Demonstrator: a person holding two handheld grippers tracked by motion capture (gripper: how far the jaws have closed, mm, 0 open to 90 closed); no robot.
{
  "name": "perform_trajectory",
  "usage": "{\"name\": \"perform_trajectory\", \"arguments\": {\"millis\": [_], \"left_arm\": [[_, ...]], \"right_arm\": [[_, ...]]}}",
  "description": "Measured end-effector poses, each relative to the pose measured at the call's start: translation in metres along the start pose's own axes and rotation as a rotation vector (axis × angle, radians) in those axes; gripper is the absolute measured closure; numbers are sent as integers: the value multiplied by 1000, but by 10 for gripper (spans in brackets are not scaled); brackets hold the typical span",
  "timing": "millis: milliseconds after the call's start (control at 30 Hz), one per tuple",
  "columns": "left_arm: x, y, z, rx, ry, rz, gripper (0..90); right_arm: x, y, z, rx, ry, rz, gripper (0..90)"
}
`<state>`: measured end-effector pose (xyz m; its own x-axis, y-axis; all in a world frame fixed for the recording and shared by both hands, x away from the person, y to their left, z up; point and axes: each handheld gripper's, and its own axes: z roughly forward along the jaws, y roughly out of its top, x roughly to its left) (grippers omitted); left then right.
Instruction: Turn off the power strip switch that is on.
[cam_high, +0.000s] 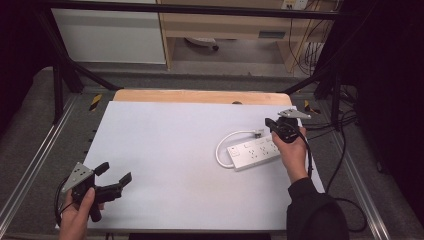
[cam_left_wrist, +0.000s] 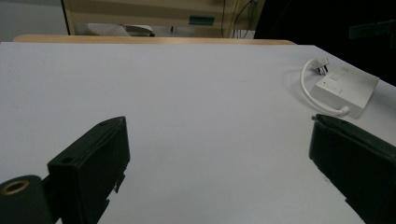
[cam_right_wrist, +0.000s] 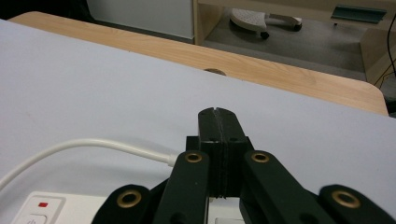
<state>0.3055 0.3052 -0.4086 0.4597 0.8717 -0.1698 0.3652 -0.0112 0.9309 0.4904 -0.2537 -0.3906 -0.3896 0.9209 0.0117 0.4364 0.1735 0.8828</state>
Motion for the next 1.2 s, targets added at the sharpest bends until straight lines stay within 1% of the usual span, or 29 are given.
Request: {"name": "perform_trajectory", "arguments": {"millis": [167,367,433,533,633,800,900,1033,1200], "left_arm": [[0,0,0,0,0,0,52],[0,0,0,0,-1,1,52],[0,0,0,1,-1,1,52],[0,0,0,0,-1,1,52],[0,0,0,-1,-1,0,52],[-1,0,0,1,-1,4,52],[0,0,0,3,-1,6,52],[0,0,0,1,-1,3,52],[0,0,0,5,-1,6,52]], "right_arm": [[-1,-3,4,12,-6,11,900],[-1,-7,7,21,0,16,900],[-2,-9,7,22,15,48,900],[-4,-12,9,28,13,56,900],[-5,-16,10,42,8,60,900],[-6,-23,9,55,6,50,900],[-6,-29,9,66,4,57,900],[-5,-35,9,81,9,53,900],[-3,-38,10,87,18,47,900]]}}
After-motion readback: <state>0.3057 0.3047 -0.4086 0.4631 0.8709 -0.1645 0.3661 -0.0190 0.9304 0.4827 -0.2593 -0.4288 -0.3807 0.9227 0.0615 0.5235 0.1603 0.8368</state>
